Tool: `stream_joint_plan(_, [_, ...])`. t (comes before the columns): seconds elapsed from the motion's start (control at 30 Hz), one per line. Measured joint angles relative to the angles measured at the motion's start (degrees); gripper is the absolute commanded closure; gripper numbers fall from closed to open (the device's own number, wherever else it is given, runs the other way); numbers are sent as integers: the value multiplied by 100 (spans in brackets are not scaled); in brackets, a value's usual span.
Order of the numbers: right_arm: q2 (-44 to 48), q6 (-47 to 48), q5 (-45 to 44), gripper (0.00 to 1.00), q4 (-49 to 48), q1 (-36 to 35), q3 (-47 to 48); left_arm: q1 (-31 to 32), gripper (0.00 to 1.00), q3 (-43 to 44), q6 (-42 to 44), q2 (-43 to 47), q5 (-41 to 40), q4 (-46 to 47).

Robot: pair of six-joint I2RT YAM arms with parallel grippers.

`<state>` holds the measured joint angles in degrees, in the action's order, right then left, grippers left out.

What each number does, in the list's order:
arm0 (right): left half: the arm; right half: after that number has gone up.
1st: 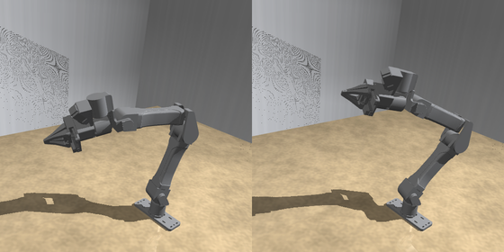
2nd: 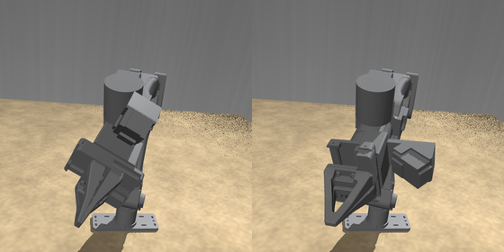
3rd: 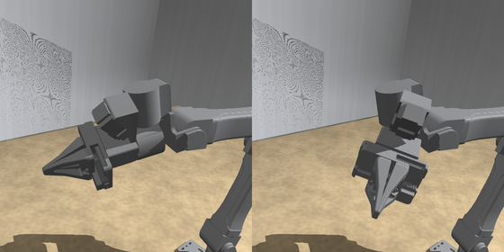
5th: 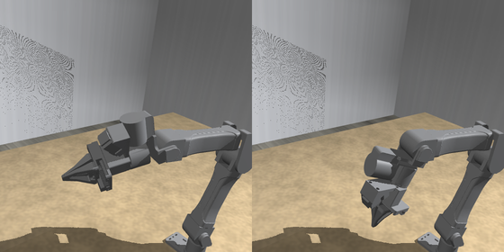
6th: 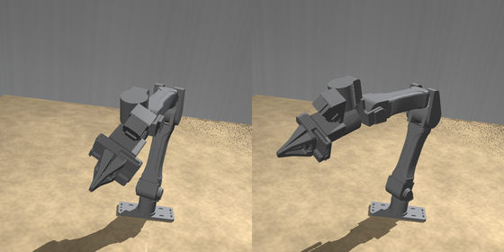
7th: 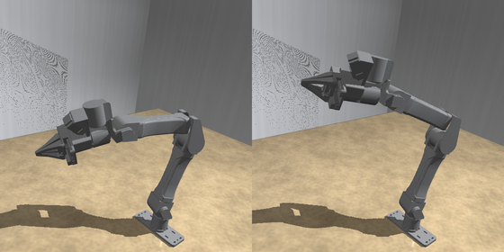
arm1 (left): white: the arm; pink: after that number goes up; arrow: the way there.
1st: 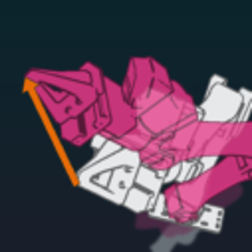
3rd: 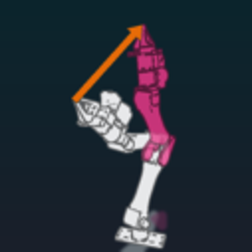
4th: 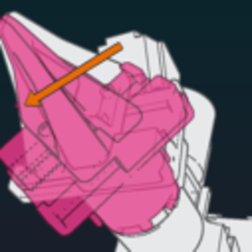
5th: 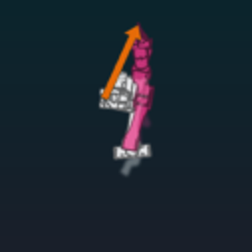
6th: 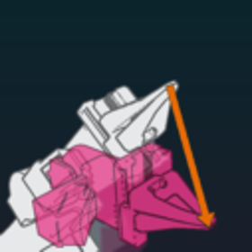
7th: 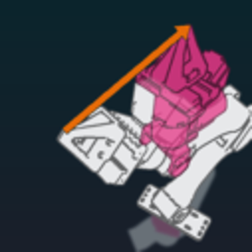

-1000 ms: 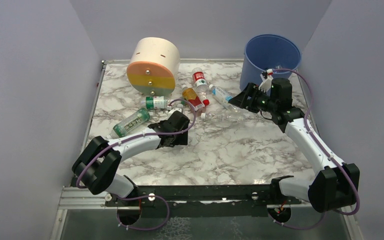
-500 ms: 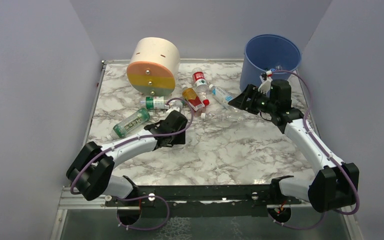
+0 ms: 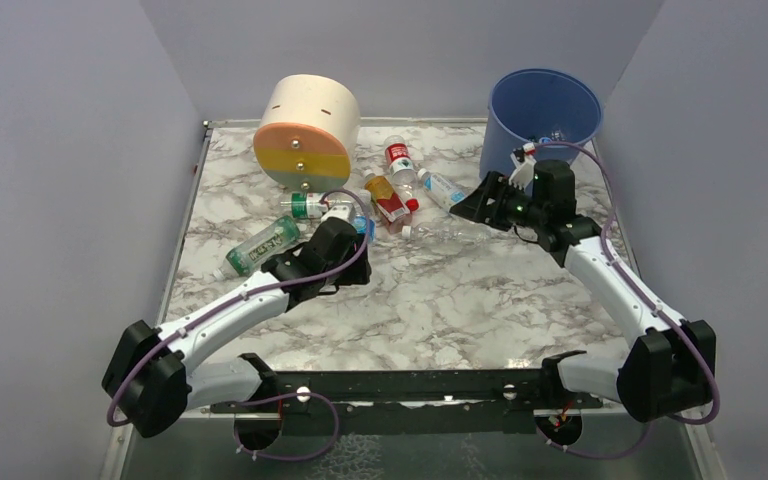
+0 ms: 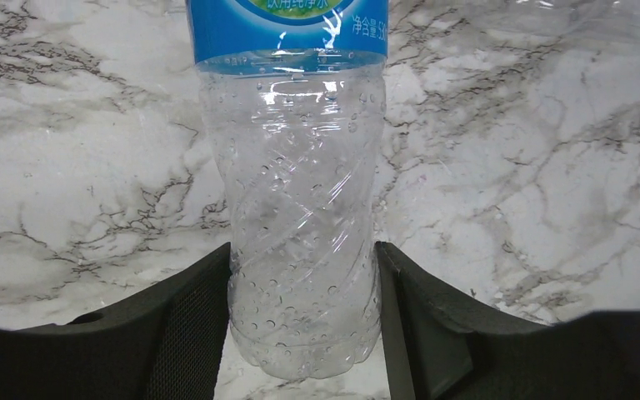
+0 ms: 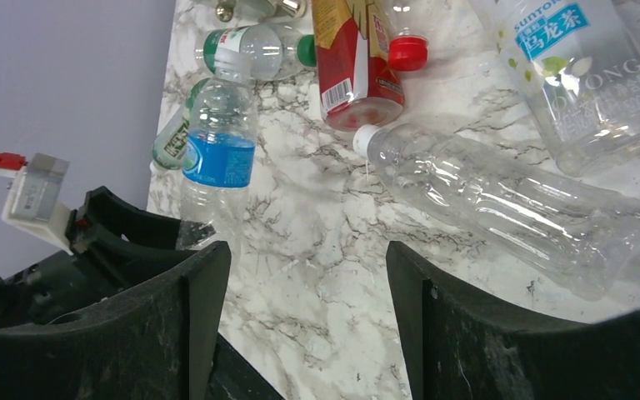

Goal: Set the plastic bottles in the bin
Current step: Pick up the plastic bottle at the center of the board.

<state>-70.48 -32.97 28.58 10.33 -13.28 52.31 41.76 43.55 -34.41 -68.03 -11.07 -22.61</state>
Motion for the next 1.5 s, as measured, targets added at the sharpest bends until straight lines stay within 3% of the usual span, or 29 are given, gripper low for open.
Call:
stream_joint_plan(0.2, [-166,-92,103,24,-90,-201,2,0,38,0,129,455,470,20])
stream_joint_plan(0.23, [-197,-114,127,19,-127,-243,2,0,38,0,166,514,575,44])
stream_joint_plan(0.27, [-229,-146,146,4,-170,-297,2,0,38,-4,203,560,669,72])
stream_joint_plan(0.3, [-247,-175,168,0,-197,-345,2,0,38,-15,238,612,780,114])
stream_joint_plan(0.93, [-1106,-533,404,0,-610,-1106,570,76,39,-105,595,826,2236,809])
stream_joint_plan(1.23, [-1344,-717,468,0,-804,-1464,710,114,39,-105,688,811,2378,927])
stream_joint_plan(1.5, [-1432,-756,476,7,-894,-1604,743,144,39,-105,713,767,2378,968])
